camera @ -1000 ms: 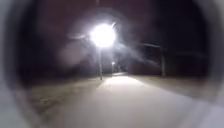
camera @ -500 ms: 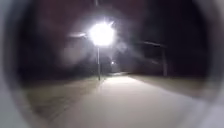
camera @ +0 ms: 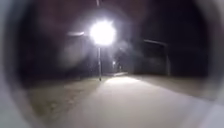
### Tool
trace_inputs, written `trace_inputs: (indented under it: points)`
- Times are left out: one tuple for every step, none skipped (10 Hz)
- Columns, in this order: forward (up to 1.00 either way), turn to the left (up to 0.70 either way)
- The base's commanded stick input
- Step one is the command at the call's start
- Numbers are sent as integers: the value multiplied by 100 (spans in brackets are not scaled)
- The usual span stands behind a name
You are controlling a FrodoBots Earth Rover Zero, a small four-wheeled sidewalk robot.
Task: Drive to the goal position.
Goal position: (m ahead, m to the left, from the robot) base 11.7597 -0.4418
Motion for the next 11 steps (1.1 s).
trace_inputs:
  points:
    - [100, 0]
    - [100, 0]
    - [100, 0]
    - [100, 0]
    - [100, 0]
    - [100, 0]
    - [100, 23]
    - [100, 27]
    - [100, 23]
    - [100, 0]
    - [100, 0]
